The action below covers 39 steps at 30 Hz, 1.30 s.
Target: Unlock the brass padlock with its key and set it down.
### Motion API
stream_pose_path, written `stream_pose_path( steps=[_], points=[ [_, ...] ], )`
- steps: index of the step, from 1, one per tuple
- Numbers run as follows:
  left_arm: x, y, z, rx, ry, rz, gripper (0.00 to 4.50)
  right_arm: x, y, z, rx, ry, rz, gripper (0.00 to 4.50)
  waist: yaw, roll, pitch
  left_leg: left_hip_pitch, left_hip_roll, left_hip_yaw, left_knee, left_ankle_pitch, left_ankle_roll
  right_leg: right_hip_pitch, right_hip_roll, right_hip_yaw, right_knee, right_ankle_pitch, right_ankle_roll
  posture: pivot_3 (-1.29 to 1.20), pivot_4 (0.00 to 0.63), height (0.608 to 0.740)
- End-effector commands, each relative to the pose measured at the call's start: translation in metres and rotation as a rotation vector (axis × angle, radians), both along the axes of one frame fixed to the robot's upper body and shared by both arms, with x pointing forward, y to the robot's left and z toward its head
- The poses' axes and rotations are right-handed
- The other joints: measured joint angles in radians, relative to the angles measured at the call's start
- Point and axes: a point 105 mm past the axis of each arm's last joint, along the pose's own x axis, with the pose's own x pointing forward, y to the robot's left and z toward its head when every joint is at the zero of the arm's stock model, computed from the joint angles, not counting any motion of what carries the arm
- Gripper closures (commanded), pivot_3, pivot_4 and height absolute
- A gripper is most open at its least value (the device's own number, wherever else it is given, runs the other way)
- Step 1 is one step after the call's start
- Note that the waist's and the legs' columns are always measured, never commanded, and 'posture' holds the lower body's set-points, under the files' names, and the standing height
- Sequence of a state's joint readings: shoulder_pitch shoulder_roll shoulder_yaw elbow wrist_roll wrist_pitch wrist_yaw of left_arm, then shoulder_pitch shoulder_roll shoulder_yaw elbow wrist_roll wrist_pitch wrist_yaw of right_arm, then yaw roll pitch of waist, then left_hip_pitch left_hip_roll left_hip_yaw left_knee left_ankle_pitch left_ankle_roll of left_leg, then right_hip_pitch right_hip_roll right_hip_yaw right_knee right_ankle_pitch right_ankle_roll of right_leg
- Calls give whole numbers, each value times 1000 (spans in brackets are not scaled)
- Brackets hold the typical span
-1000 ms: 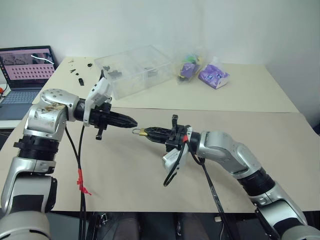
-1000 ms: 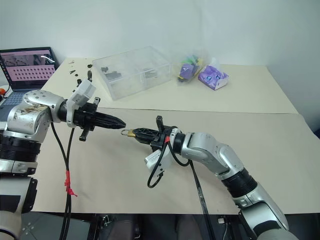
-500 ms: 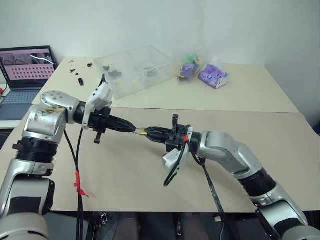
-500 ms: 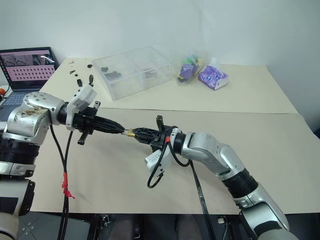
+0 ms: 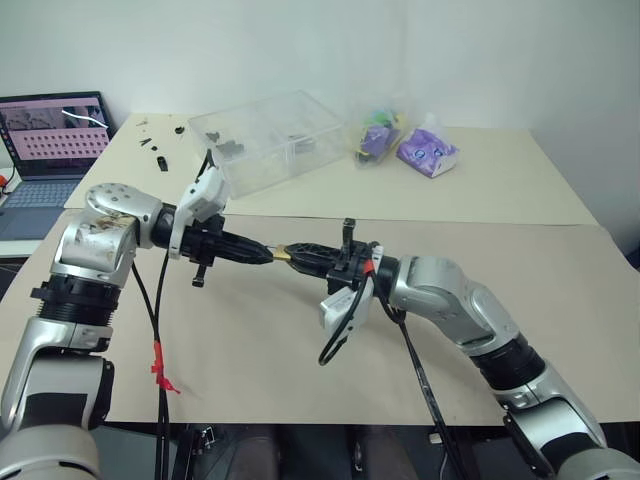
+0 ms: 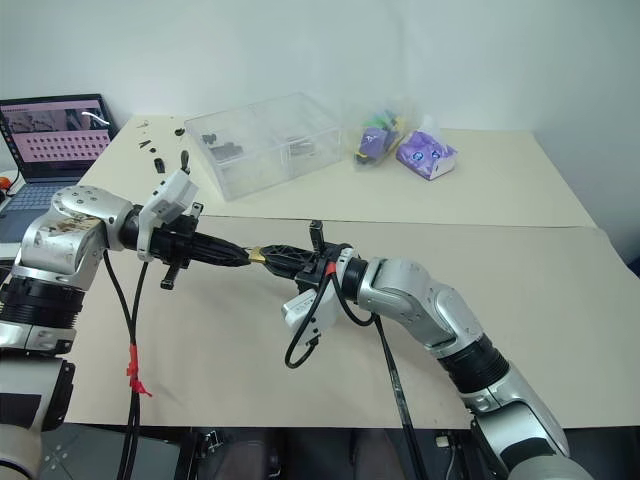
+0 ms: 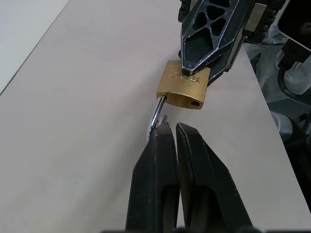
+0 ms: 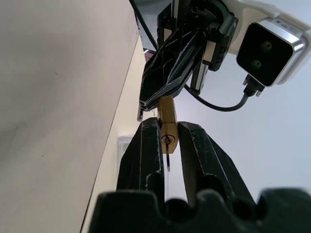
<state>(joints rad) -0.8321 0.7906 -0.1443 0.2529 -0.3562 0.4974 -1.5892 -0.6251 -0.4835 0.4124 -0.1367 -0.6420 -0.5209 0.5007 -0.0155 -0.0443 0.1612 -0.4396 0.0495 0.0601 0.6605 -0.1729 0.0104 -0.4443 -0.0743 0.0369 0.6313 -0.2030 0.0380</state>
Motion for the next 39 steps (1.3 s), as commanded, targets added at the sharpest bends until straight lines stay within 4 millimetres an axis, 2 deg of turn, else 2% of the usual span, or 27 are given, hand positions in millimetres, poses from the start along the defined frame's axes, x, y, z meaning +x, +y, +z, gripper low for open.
stream_pose_path(
  steps=[1,13,26,32,36,38,39],
  points=[
    [2,-1,15,-18,-67,-5,4289,-6,1,25,69,-40,24,4380,0,0,0,0,0,0,0,0,0,0,0,0,0,0,0,0,150,726],
    [4,-2,15,-23,-77,3,4289,-16,3,23,83,30,43,4380,0,0,0,0,0,0,0,0,0,0,0,0,0,0,0,0,150,726],
    [6,-3,17,-27,-87,8,4289,-16,1,23,84,44,37,4380,0,0,0,0,0,0,0,0,0,0,0,0,0,0,0,0,150,726],
    [2,16,7,41,-86,49,4289,-5,-13,24,106,51,-18,4380,-3,0,0,0,0,0,0,0,0,0,0,0,0,0,0,0,150,726],
    [-6,43,-8,124,-74,104,4289,0,-27,25,109,45,-61,4380,-6,0,0,0,0,0,0,0,0,0,0,0,0,0,-1,0,150,726],
    [-9,45,-8,119,-91,116,4289,0,-30,18,93,51,-68,4380,-3,0,0,0,0,0,-1,0,0,-1,0,0,0,0,-1,0,150,726],
    [-13,42,-7,105,-97,112,4289,-1,-31,8,77,71,-66,4380,-1,0,0,0,1,0,-1,0,0,-1,0,0,0,0,-1,0,150,726]
  ],
)
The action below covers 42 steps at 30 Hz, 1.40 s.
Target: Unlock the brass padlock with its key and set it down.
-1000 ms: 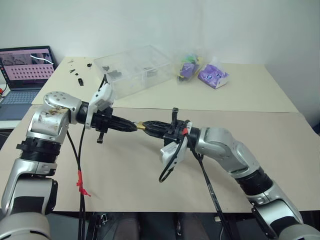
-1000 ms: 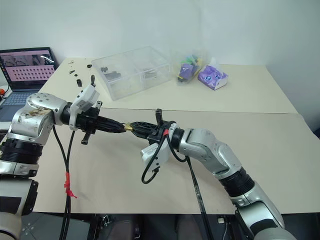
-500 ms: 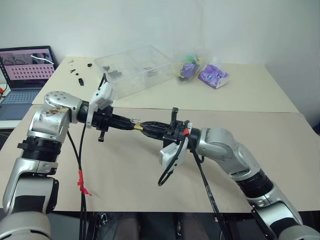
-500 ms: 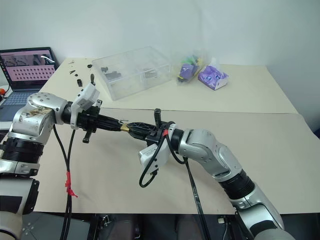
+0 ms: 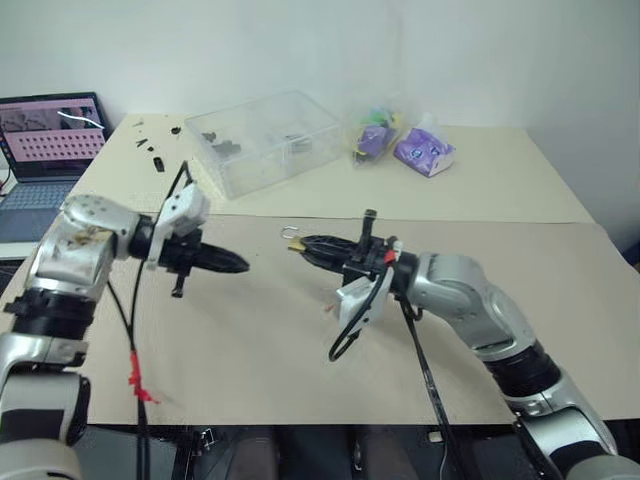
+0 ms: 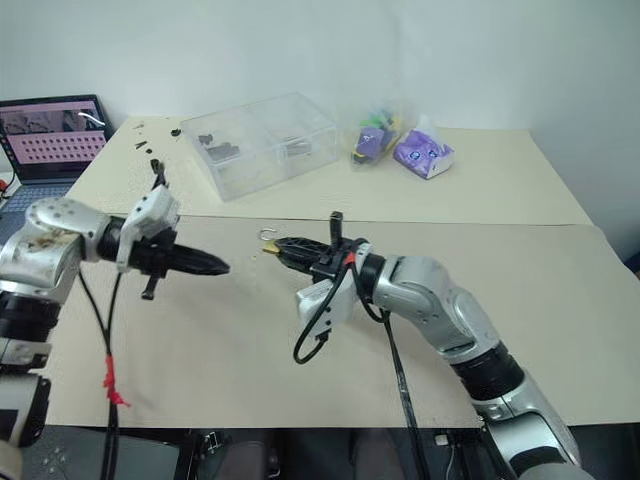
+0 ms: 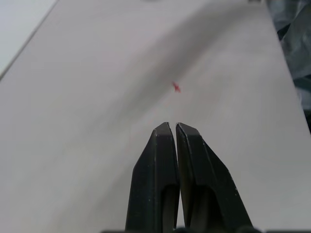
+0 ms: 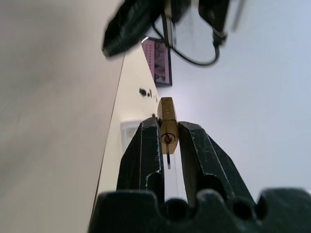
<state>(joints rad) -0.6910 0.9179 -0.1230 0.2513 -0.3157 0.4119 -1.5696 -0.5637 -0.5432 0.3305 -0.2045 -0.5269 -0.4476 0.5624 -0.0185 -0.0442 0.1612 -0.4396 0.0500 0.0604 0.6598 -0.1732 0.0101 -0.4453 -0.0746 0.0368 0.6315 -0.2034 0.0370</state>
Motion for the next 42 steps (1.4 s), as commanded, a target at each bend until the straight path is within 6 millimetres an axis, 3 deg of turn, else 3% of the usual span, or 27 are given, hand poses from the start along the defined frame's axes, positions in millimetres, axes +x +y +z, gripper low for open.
stream_pose_path(
  steps=[1,3,7,11,18,32,36,39,40,42],
  points=[
    [-11,-9,20,-37,-114,-36,4289,-10,-3,-21,-33,0,43,4380,5,0,0,0,0,0,0,0,0,0,0,0,0,0,0,0,150,726],
    [-18,-20,22,-76,-125,-55,4289,-25,-1,-56,-109,49,115,4380,10,0,0,0,0,0,0,0,0,1,-1,-1,-1,0,0,0,150,726],
    [-25,-34,26,-127,-140,-75,4289,-40,0,-87,-158,74,200,4380,6,-1,0,0,-1,0,0,0,-1,1,-2,-1,-2,-1,0,0,150,726],
    [-37,-41,22,-126,-99,-121,4289,-35,6,-88,-135,69,223,4380,-9,-1,0,2,0,0,0,0,-1,2,-1,0,-1,-1,0,0,150,726],
    [-59,-34,2,-41,1,-183,4289,-20,13,-91,-126,78,212,4380,-22,-1,0,5,0,0,0,0,-1,4,1,0,0,-1,-1,0,150,726],
    [-49,-16,-46,29,-95,-131,4289,-17,1,-97,-128,115,195,4380,-19,-1,1,5,0,0,-1,0,-1,4,0,0,0,-1,-1,0,150,726],
    [-47,-19,-49,14,-106,-133,4289,-16,0,-99,-132,139,185,4380,-19,-1,1,5,0,0,-1,0,-1,4,-1,0,0,-1,-1,0,150,726],
    [-43,-23,-46,-11,-120,-128,4345,-14,0,-99,-116,185,170,3221,-17,-1,1,5,0,0,-1,-1,-1,4,-1,0,0,-1,-1,0,150,726],
    [-43,-24,-45,-15,-121,-127,4345,-14,0,-99,-114,194,165,3177,-16,-1,1,5,0,0,-1,0,-1,4,-1,0,0,-1,-1,0,150,726],
    [-43,-25,-46,-16,-122,-129,4345,-11,-2,-101,-129,210,142,2464,-17,-1,1,5,0,0,-1,0,-1,5,-1,0,0,-1,-1,0,150,726]
  ],
)
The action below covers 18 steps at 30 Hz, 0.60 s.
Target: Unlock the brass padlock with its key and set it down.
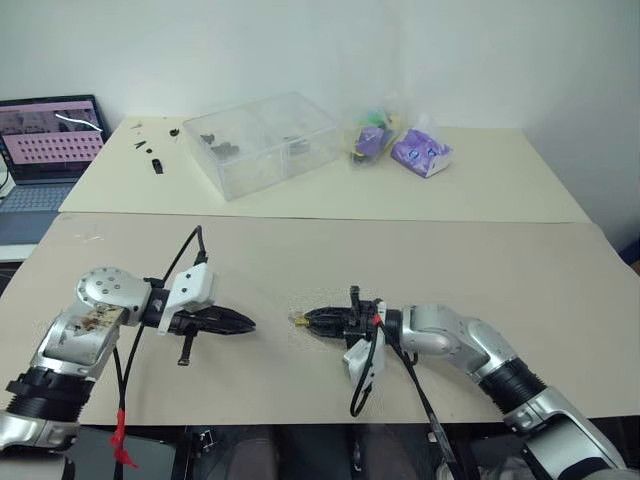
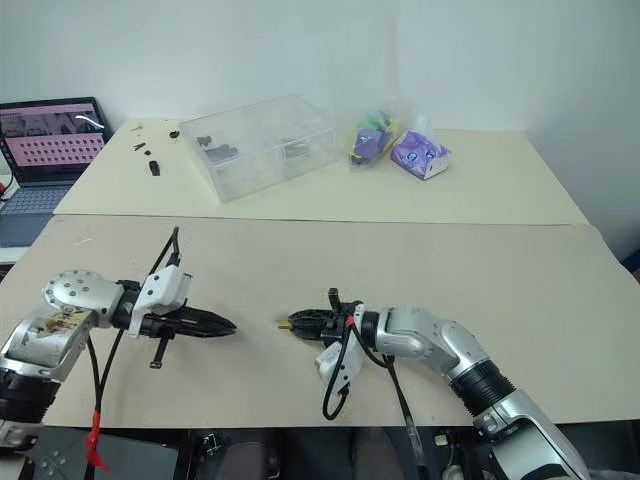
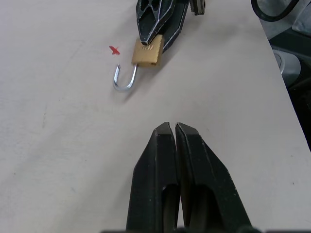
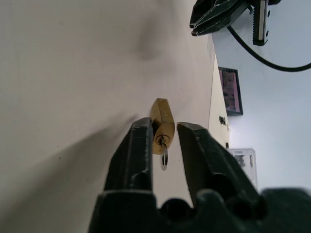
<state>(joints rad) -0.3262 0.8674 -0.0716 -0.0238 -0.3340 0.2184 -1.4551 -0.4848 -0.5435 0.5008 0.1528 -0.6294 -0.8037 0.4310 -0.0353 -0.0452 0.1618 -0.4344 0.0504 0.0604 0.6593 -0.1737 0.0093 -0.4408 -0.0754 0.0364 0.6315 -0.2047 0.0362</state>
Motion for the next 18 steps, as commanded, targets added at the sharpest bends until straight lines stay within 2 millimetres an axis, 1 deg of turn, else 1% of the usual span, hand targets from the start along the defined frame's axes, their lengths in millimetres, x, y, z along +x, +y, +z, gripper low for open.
stream_pose_path(
  steps=[1,2,7,10,11,14,16,18],
  points=[
    [3,-4,8,-6,-44,-17,4345,6,-5,3,-3,35,-44,2108,-1,0,0,0,0,0,0,0,0,0,0,0,0,0,0,0,150,726],
    [3,-5,8,-8,-45,-18,4345,7,-7,0,-24,51,-54,1782,-1,0,0,0,0,0,0,0,0,0,0,0,0,0,0,0,150,726],
    [4,-6,8,-10,-50,-20,4345,12,-25,-3,-73,164,-129,1782,0,0,0,0,0,0,0,0,0,0,0,0,0,0,0,0,150,726],
    [5,-7,9,-15,-58,-26,4345,15,-43,7,11,420,-269,1782,6,0,0,0,0,0,0,0,0,0,0,0,0,0,0,0,150,726],
    [5,-8,9,-16,-59,-27,4345,15,-46,10,35,475,-292,1782,10,0,0,0,0,0,0,0,0,1,0,0,0,0,0,0,150,726],
    [6,-10,10,-33,-74,-27,4345,13,-60,16,227,819,-419,1782,22,0,0,0,0,0,0,0,0,1,0,0,0,0,0,0,150,726],
    [7,-12,11,-48,-79,-26,4345,10,-64,18,304,951,-456,1782,23,0,0,1,1,0,0,0,0,1,0,0,0,0,0,0,150,726],
    [7,-14,11,-61,-91,-22,4345,7,-67,20,444,1083,-504,1782,24,0,0,1,1,0,0,0,0,1,0,0,0,0,0,0,150,726]
  ],
)
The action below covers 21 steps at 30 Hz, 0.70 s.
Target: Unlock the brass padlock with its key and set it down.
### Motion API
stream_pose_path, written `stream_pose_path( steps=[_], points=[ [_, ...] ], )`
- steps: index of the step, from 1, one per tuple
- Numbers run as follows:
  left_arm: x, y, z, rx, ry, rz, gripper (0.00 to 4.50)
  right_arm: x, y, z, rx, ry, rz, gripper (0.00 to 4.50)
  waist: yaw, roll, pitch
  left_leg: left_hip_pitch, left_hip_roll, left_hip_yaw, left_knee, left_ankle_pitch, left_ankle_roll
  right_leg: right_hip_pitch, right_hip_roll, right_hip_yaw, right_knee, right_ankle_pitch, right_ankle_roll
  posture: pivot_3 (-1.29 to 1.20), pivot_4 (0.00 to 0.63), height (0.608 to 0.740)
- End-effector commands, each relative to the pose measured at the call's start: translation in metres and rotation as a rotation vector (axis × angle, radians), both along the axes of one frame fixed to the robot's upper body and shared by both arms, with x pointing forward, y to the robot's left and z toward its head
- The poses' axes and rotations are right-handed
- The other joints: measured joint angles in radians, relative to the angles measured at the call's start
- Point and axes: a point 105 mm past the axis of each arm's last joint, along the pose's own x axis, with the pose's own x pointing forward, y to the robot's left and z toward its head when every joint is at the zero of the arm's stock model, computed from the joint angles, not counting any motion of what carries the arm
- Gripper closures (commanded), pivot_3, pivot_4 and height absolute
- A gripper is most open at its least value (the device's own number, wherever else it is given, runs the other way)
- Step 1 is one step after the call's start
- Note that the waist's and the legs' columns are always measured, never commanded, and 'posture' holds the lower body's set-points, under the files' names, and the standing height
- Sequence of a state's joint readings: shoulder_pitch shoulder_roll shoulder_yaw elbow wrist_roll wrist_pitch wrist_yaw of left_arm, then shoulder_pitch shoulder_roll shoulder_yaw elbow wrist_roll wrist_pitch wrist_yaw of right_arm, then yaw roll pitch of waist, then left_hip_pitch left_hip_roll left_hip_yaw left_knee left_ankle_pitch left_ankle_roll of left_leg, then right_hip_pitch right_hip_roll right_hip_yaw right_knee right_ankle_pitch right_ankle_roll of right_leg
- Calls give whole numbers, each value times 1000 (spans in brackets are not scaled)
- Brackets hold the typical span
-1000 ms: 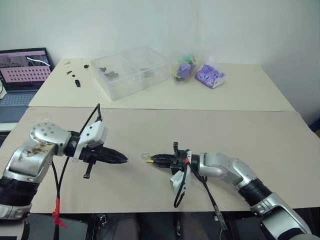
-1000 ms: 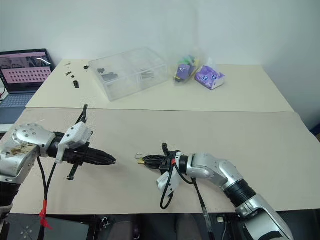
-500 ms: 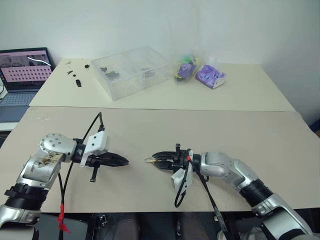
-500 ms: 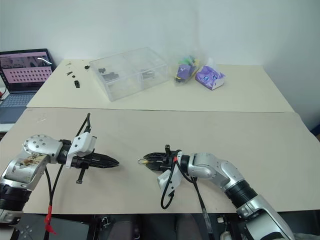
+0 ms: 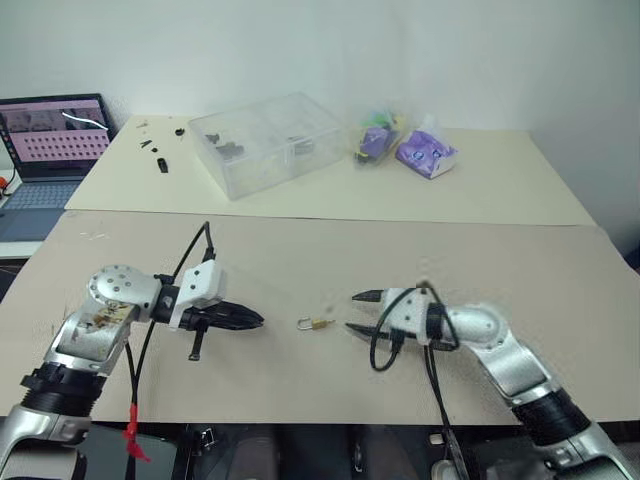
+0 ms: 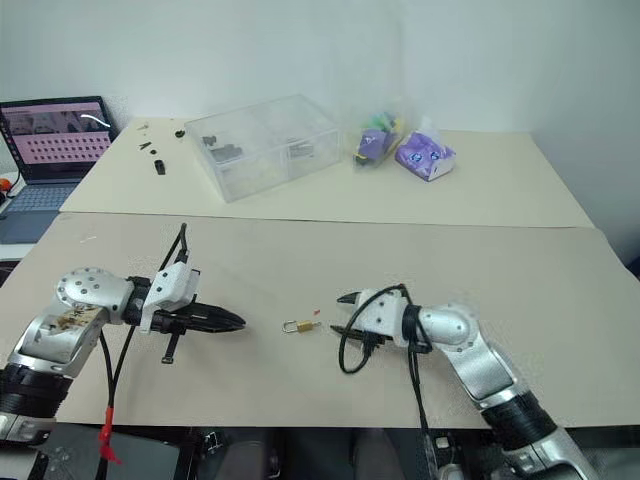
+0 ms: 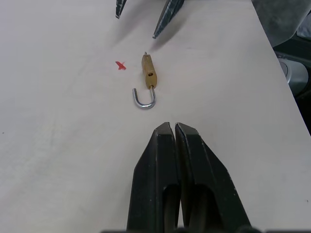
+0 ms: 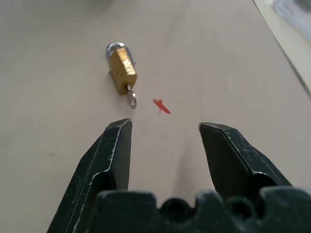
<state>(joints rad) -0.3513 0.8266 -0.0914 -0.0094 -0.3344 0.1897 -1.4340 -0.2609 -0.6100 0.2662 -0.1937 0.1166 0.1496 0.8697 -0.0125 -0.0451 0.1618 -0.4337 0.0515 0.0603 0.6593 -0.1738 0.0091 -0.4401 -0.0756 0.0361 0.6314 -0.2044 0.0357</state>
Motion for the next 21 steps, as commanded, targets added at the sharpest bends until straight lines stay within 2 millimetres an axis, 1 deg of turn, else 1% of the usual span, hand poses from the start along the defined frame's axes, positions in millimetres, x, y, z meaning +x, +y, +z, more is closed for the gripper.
stream_pose_path(
  steps=[1,2,4,6,10,14,21],
  points=[
    [3,-3,11,-29,-65,-2,4345,-6,-3,17,232,175,-136,1782,1,0,0,0,0,0,0,0,0,0,0,0,0,0,0,0,150,726],
    [3,-5,12,-43,-66,3,4345,-2,-5,18,321,201,-236,1782,1,0,0,0,0,0,0,0,0,0,0,-1,0,0,0,0,150,726],
    [3,-7,13,-61,-66,9,4345,2,-7,19,412,226,-360,1782,0,0,0,0,0,0,-1,0,0,0,0,-1,0,0,0,0,150,726],
    [1,-7,12,-62,-61,13,4345,0,-6,16,410,191,-439,1782,0,1,0,-1,0,0,-1,0,-1,-1,-1,0,0,0,0,0,150,726],
    [1,-8,14,-77,-53,32,4345,6,-13,15,424,129,-589,1782,0,1,0,-1,0,0,-1,-2,-3,-2,-1,-1,-2,0,0,0,150,726],
    [2,-9,16,-81,-44,34,4345,6,-15,13,421,119,-622,1782,0,1,0,-1,0,0,-1,-3,-6,-2,-1,-1,-2,0,0,0,150,726],
    [3,-13,18,-71,-57,14,4345,4,-15,10,381,110,-603,1782,0,1,0,-1,0,0,-1,-3,-5,-1,-1,-1,-2,0,0,0,150,726]
  ],
)
